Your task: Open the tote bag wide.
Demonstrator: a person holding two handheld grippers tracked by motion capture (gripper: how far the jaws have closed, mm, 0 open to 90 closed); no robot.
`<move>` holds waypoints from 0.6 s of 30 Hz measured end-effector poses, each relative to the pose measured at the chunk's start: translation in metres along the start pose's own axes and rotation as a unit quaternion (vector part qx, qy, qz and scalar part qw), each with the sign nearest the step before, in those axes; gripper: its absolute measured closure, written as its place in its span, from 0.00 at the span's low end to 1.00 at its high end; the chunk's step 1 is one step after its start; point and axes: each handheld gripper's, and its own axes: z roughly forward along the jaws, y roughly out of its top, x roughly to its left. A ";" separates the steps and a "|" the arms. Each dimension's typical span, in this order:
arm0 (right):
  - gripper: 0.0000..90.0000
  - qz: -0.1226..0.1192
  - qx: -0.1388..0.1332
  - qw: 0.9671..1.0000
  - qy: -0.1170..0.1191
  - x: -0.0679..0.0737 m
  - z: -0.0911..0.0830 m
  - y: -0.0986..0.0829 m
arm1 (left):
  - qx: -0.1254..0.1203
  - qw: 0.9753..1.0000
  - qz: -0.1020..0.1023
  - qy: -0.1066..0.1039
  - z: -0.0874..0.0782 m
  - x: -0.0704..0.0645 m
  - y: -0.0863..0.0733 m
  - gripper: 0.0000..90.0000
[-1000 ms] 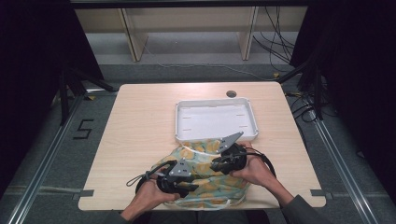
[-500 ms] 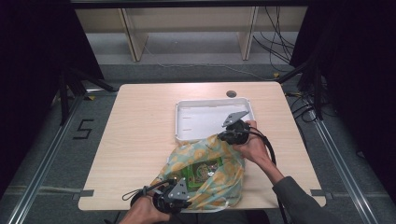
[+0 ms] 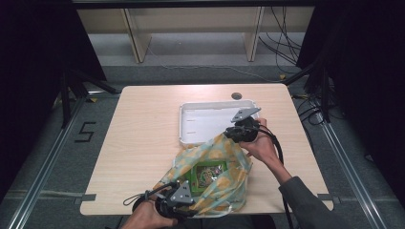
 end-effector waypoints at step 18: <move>0.48 -0.070 0.024 0.982 0.173 0.084 -0.042 -0.047 | -0.015 0.987 -0.057 0.150 -0.020 0.074 0.045 0.36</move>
